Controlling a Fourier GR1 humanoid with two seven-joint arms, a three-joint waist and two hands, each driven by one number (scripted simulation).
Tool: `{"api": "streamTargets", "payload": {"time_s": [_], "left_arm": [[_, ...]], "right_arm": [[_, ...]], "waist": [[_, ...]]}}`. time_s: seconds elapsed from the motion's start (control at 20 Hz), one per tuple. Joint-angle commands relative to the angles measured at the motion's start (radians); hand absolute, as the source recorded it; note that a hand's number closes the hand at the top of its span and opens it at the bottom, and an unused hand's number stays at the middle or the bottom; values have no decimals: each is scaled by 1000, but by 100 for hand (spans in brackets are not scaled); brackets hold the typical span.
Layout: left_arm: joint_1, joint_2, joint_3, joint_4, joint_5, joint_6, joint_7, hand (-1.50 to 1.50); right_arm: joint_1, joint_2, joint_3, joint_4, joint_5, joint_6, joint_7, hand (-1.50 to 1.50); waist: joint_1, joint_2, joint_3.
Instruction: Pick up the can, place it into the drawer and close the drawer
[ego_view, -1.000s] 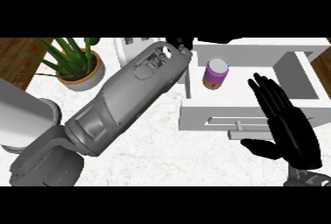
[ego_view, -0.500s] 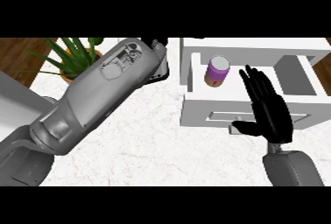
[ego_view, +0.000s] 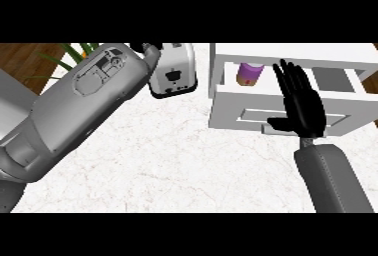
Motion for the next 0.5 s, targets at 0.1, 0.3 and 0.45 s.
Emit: {"api": "streamTargets", "payload": {"time_s": [0.1, 0.3, 0.45], "left_arm": [[80, 73, 13, -83, -6, -39, 14, -150], [111, 102, 8, -165, -22, -12, 64, -150], [147, 149, 14, -217, -26, -29, 77, -150]], "right_arm": [[-119, 43, -51, 257, 24, -108, 14, -150], [-213, 51, -92, 387, 35, -214, 2, -150], [-262, 37, -116, 489, 56, -281, -8, -150]], "waist": [[8, 30, 24], [11, 30, 25], [23, 33, 25]]}}
